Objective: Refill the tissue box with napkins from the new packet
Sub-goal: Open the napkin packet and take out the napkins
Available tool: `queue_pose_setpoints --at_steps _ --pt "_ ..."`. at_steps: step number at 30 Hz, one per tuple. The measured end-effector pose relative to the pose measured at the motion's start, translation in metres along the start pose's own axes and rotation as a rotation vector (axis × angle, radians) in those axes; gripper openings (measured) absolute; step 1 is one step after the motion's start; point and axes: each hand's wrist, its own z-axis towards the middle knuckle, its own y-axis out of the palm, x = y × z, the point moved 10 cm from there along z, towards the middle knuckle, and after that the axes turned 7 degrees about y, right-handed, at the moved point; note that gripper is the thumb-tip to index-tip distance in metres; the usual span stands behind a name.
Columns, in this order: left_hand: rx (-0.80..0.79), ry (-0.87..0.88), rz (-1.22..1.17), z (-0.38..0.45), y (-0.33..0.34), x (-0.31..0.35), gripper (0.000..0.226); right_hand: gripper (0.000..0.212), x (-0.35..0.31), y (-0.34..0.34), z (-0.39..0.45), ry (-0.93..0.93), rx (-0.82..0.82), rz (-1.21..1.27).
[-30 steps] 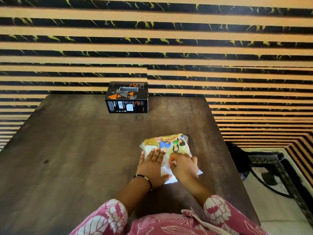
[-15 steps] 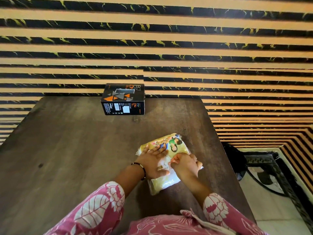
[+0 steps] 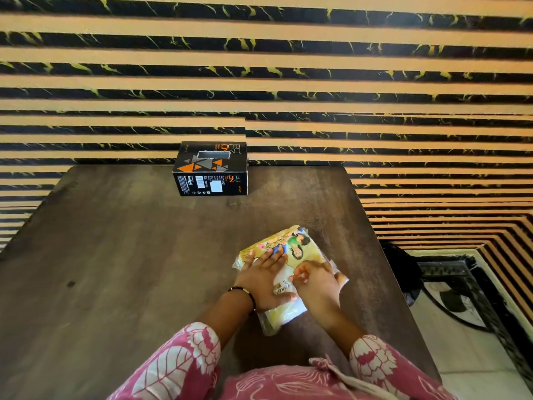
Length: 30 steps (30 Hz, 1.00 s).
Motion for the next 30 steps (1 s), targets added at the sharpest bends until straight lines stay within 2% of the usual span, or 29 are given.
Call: queue_pose_setpoints --at_steps 4,5,7,8,11,16,18,20,25,30 --pt "0.01 -0.002 -0.014 -0.001 0.0 0.0 0.092 0.031 0.001 0.003 0.0 0.046 -0.039 0.011" --pt "0.014 -0.006 -0.026 -0.001 0.0 0.0 0.092 0.03 0.001 0.001 0.0 0.058 -0.051 0.021" --pt "0.013 -0.008 -0.042 -0.002 0.001 0.0 0.093 0.009 0.0 0.0 0.002 0.058 -0.061 0.055" --pt "0.011 -0.005 -0.044 -0.002 0.002 -0.001 0.093 0.013 0.0 0.0 0.002 0.056 -0.063 0.076" --pt "0.026 0.013 -0.088 -0.005 0.001 -0.001 0.09 0.018 0.005 0.003 0.003 0.015 -0.056 0.232" --pt "0.102 0.017 -0.249 -0.007 -0.003 -0.006 0.058 0.036 0.005 -0.008 -0.007 -0.158 -0.094 0.59" --pt "0.136 0.002 -0.27 -0.007 -0.005 -0.009 0.049 0.032 0.005 -0.026 -0.012 -0.217 -0.14 0.724" --pt "0.149 -0.022 -0.254 -0.006 -0.008 -0.014 0.05 0.024 0.009 -0.038 -0.015 -0.269 -0.215 0.786" --pt "0.092 -0.118 -0.16 0.001 -0.016 -0.04 0.075 0.027 0.037 -0.053 -0.024 -0.247 -0.342 0.789" --pt "0.057 -0.204 -0.084 0.005 -0.024 -0.065 0.067 0.03 0.062 -0.05 -0.032 -0.178 -0.51 0.637"
